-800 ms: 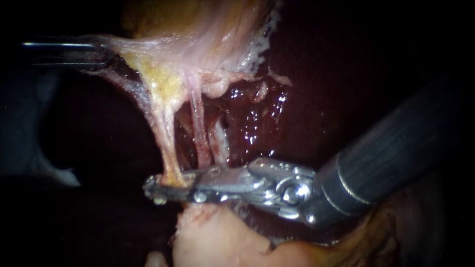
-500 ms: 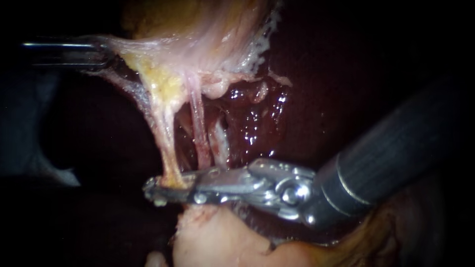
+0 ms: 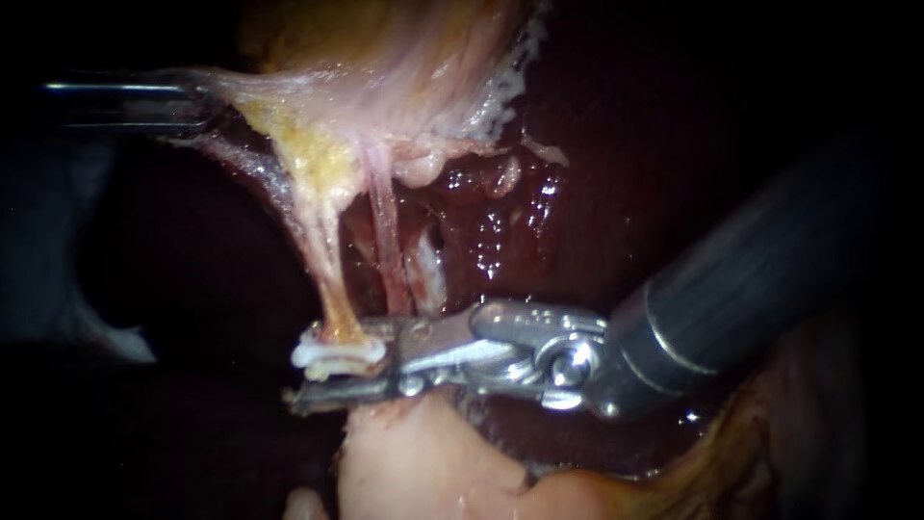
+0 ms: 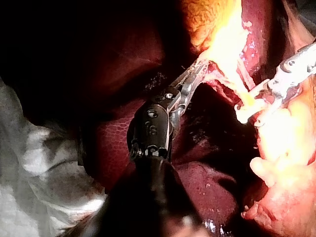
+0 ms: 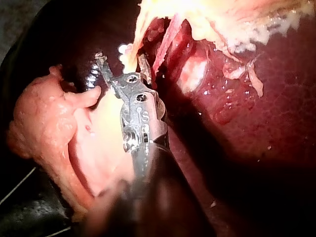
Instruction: Going back second clip left tube
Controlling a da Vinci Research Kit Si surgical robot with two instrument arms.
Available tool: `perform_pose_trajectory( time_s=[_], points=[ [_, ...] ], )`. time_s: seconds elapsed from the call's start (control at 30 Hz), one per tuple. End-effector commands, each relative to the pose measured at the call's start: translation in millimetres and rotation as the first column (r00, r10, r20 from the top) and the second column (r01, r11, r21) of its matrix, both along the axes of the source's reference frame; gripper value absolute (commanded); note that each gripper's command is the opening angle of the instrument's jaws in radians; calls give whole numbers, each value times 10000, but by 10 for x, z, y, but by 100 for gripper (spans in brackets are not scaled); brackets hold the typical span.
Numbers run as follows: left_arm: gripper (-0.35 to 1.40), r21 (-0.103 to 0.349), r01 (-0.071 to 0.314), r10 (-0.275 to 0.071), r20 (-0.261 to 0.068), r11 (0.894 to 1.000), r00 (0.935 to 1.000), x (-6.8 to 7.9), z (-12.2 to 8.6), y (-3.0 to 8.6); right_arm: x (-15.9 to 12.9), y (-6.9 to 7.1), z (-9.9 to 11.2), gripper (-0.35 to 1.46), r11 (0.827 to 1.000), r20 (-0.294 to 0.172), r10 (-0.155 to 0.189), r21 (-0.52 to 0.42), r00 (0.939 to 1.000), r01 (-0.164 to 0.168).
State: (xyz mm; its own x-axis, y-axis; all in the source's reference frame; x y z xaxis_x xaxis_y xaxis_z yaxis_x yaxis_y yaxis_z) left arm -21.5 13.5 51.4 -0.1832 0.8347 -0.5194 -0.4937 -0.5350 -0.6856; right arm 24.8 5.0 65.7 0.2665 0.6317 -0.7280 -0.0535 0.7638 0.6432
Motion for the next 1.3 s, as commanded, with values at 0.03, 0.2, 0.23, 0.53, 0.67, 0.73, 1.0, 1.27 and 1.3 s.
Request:
perform_pose_trajectory(
  time_s=[0.03, 0.2, 0.23, 0.53, 0.67, 0.73, 1.0, 1.27, 1.3],
  points=[
    [-35, -5, 0, 0, -4, 10000, 10000, 0, 0, 0, -2, 0, 0, 50, 9997, -20, -62, -217, 10000, 61],
    [-35, -6, 2, -2, -6, 10000, 10000, 0, 0, -1, -27, 0, -8, 50, 9924, -50, -251, -1202, 9997, 243],
    [-35, -6, 3, -3, -6, 10000, 10000, 0, -1, -1, -35, 1, -10, 50, 9894, -80, -335, -1414, 9994, 320],
    [-35, -7, 4, -4, -7, 10000, 10000, 0, -1, -1, -132, 22, -38, 50, 9642, -176, -732, -2567, 9972, 662],
    [-35, -7, 3, -3, -7, 10000, 10000, 0, -1, -1, -173, 29, -47, 50, 9607, 9, -896, -2636, 9960, 866],
    [-35, -7, 3, -3, -7, 10000, 10000, 0, -1, -1, -187, 32, -50, 50, 9570, 210, -917, -2744, 9956, 939],
    [-35, -13, 9, -9, -12, 10000, 10000, -1, 0, -2, -222, 48, -62, 50, 9514, 596, -725, -2955, 9956, 870],
    [-35, -56, 76, -76, -63, 10000, 10000, -11, 5, -6, -226, 49, -64, 50, 9512, 594, -743, -2957, 9955, 886],
    [-35, -63, 81, -81, -64, 9999, 9999, -15, 7, -7, -226, 49, -64, 50, 9511, 594, -744, -2959, 9955, 887]
  ],
)
